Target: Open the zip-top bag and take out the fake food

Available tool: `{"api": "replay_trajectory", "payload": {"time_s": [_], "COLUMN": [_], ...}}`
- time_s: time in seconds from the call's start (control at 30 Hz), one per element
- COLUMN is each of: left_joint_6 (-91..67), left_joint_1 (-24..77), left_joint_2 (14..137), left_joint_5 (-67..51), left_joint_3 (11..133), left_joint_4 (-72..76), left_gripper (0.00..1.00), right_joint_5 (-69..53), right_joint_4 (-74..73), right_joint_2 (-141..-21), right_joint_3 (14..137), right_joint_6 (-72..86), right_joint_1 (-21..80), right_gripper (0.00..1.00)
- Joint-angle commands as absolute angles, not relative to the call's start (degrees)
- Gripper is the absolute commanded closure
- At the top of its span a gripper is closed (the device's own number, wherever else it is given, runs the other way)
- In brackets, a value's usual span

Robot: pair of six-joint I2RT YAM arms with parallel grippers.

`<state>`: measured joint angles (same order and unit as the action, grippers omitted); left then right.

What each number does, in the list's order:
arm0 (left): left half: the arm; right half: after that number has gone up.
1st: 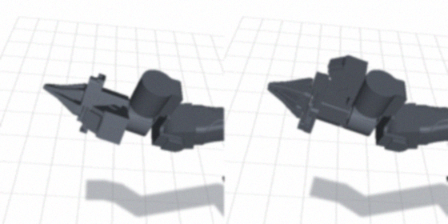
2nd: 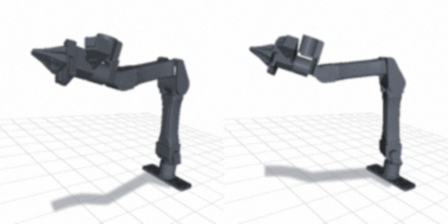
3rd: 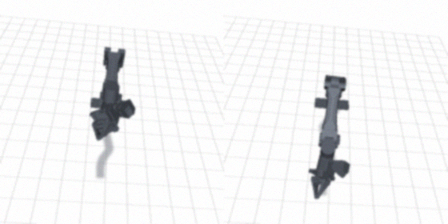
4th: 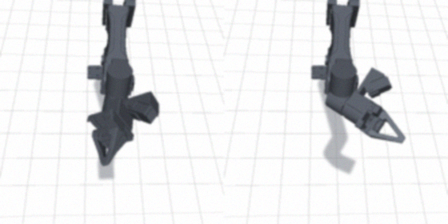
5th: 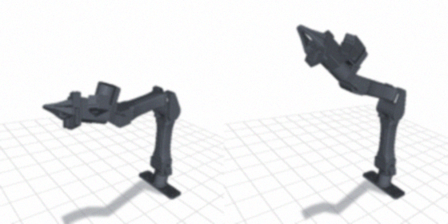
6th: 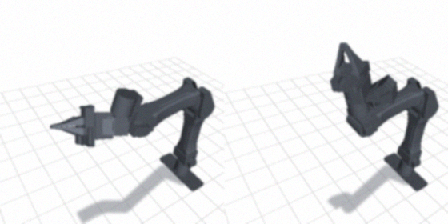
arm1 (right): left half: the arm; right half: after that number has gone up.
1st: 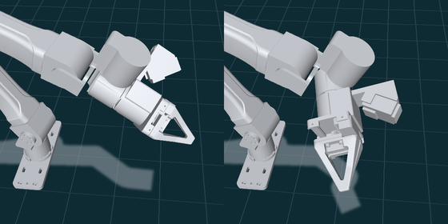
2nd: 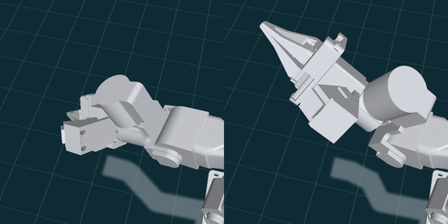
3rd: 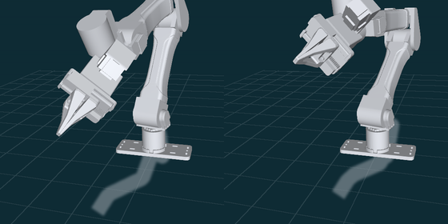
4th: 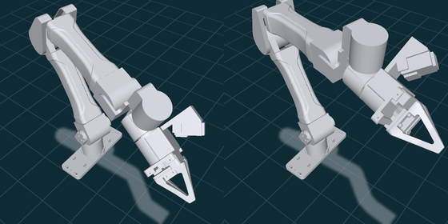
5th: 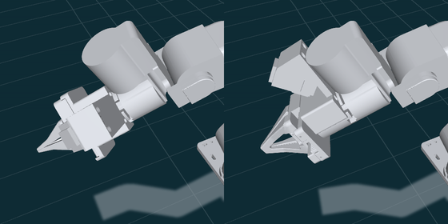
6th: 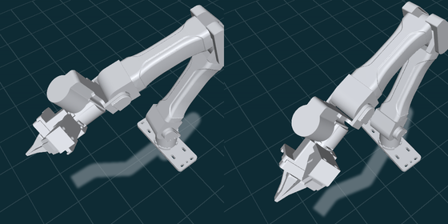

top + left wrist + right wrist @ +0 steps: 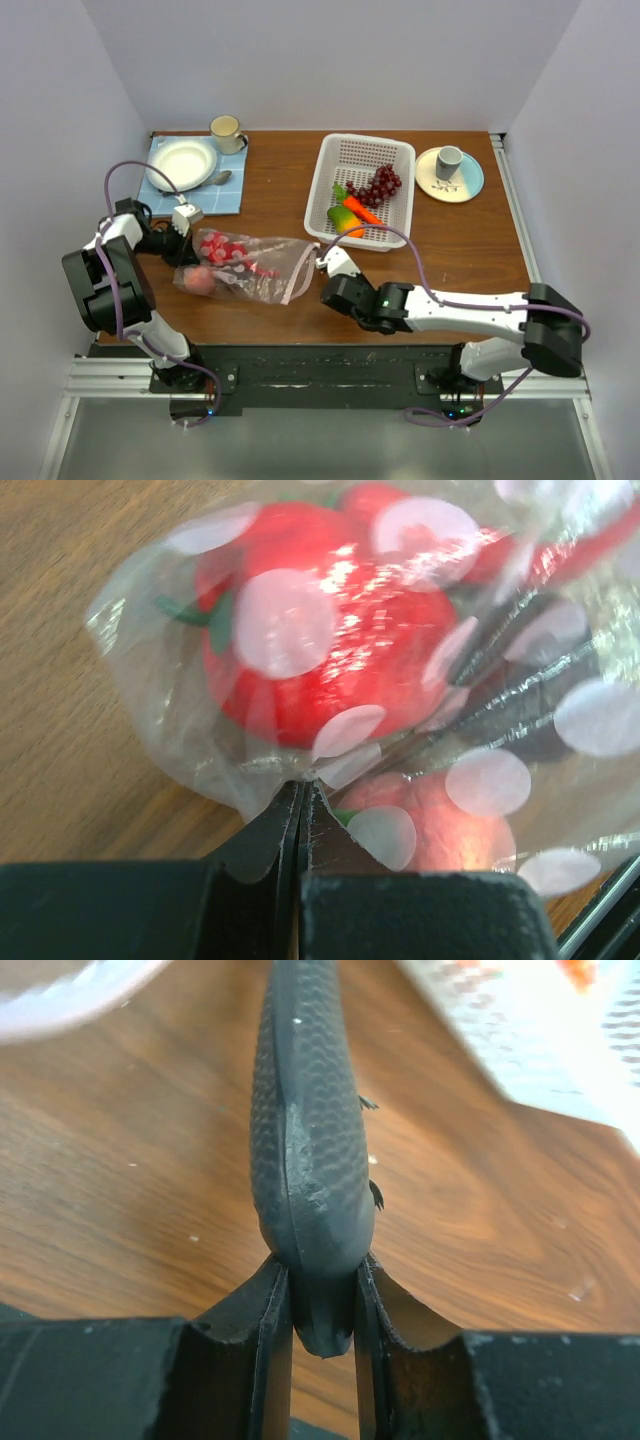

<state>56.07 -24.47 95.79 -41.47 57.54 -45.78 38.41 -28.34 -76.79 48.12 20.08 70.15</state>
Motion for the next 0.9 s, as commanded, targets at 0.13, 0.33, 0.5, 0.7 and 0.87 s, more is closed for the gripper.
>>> {"api": "replay_trajectory", "payload": {"time_s": [0.13, 0.33, 0.5, 0.7, 0.87], "left_joint_6": [56.1, 56.4, 57.0, 58.8, 60.2], "left_joint_1": [-24.9, -24.9, -24.9, -24.9, -24.8], "left_joint_2": [95.9, 95.4, 94.8, 93.4, 92.6], "left_joint_5": [-41.7, -42.0, -42.5, -43.0, -43.1], "left_joint_3": [58.3, 58.1, 57.6, 57.2, 56.3], "left_joint_4": [-44.0, -44.4, -45.3, -47.1, -47.6], "left_gripper": [1.00, 1.00, 1.00, 1.00, 1.00], "right_joint_5": [43.5, 41.1, 33.5, 26.5, 22.9], "right_joint_4": [-22.8, -19.7, -15.6, -17.7, -18.4], "right_joint_2": [-59.5, -68.1, -81.8, -99.3, -101.1], "right_joint_3": [52.1, 59.7, 69.0, 86.2, 91.0], "right_joint_6": [12.8, 9.2, 9.9, 9.3, 10.4], "right_joint_1": [66.8, 54.6, 42.7, 37.7, 37.4], "right_gripper": [1.00, 1.00, 0.95, 0.38, 0.09]}}
